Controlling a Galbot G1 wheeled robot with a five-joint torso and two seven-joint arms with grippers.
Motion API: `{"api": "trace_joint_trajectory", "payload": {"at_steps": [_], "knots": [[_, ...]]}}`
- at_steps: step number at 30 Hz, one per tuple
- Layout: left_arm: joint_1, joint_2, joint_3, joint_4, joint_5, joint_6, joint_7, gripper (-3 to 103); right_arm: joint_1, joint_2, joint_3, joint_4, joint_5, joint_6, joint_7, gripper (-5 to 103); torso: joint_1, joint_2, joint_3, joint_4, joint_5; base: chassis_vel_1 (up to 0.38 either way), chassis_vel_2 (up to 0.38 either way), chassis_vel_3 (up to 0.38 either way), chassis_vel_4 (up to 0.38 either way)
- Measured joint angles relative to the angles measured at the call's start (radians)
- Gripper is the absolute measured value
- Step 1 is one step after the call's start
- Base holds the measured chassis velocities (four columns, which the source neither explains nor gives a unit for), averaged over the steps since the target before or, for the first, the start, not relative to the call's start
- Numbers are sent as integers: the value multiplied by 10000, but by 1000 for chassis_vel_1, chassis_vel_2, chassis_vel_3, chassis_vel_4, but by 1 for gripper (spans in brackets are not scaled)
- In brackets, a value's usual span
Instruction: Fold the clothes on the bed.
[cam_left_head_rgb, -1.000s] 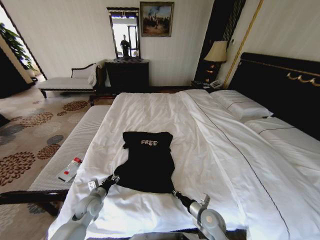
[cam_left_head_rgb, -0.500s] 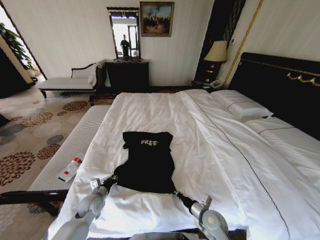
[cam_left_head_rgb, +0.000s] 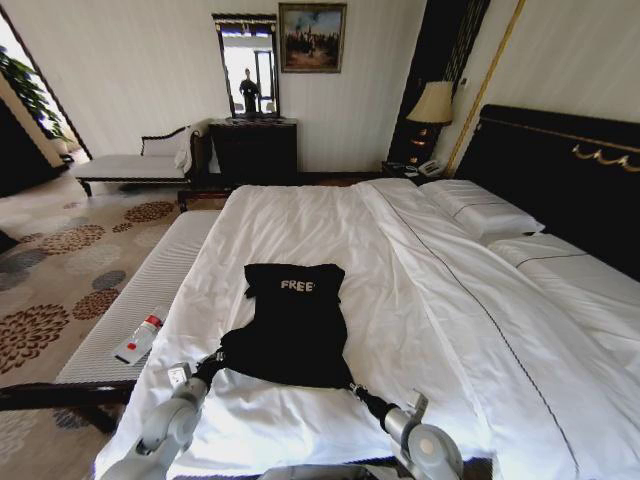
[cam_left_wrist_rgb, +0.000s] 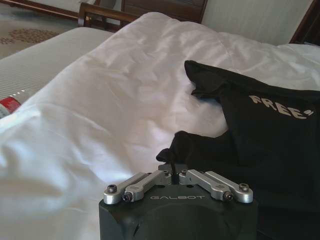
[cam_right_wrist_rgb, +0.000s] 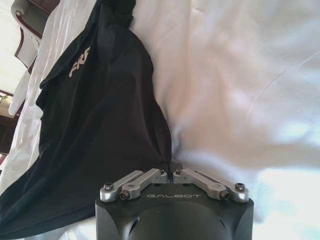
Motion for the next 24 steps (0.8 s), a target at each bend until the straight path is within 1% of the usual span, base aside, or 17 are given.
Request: {"api": "trace_joint_trajectory", "payload": {"at_steps": [2, 3, 4, 6, 7, 10, 11, 13, 15, 16, 19, 21, 24], "knots": [[237, -92, -154, -134, 92, -20, 39, 2, -104, -26, 35, 130, -69, -11, 10, 1, 0, 1, 0, -2, 0, 0, 0, 0, 0], [703, -287, -415, -380, 238, -66, 122, 2, -328, -81, 103, 462, -192, -62, 65, 1, -2, 2, -1, -7, -1, 0, 0, 0, 0], [1207, -540, -644, -608, 381, -126, 203, 2, -498, -129, 166, 779, -245, -122, 143, 1, -3, 2, -2, -7, -1, 0, 0, 0, 0], [1813, -850, -835, -814, 610, -249, 356, 2, -650, -179, 225, 1116, -272, -225, 290, 1, -2, 1, -2, -5, -1, 0, 0, 0, 0], [1813, -850, -835, -814, 610, -249, 356, 2, -650, -179, 225, 1116, -272, -225, 290, 1, -2, 1, -2, -5, -1, 0, 0, 0, 0], [2582, -1209, -1035, -1006, 952, -551, 556, 2, -914, -263, 364, 1401, -319, -398, 474, 1, -1, 2, -1, -6, 0, 0, 0, 0, 0], [2582, -1209, -1035, -1006, 952, -551, 556, 2, -914, -263, 364, 1401, -319, -398, 474, 1, -1, 2, -1, -6, 0, 0, 0, 0, 0], [2954, -1350, -1135, -1055, 1052, -732, 684, 2, -1121, -277, 442, 1435, -475, -436, 499, 1, -1, 1, -1, -6, -2, 0, 0, 0, 0], [3481, -1559, -1293, -1073, 1142, -1028, 812, 2, -1446, -254, 509, 1435, -874, -446, 498, 1, -3, 2, -1, -7, -1, 0, 0, 0, 0], [3481, -1559, -1293, -1073, 1142, -1028, 812, 2, -1446, -254, 509, 1435, -874, -446, 498, 1, -3, 2, -1, -7, -1, 0, 0, 0, 0], [4005, -1820, -1456, -1170, 1213, -1300, 822, 2, -1797, -137, 485, 1548, -1400, -440, 490, 1, -2, 1, -1, -7, -2, 0, 0, 0, 0], [4111, -1866, -1475, -1210, 1236, -1352, 818, 2, -1847, -114, 470, 1592, -1498, -442, 492, 1, -2, 0, -1, -8, -2, 0, 0, 0, 0], [4822, -2158, -1493, -1454, 1481, -1712, 773, 2, -2204, 23, 374, 1933, -2200, -639, 564, 1, -1, 1, 0, -6, 0, 0, 0, 0, 0]]}}
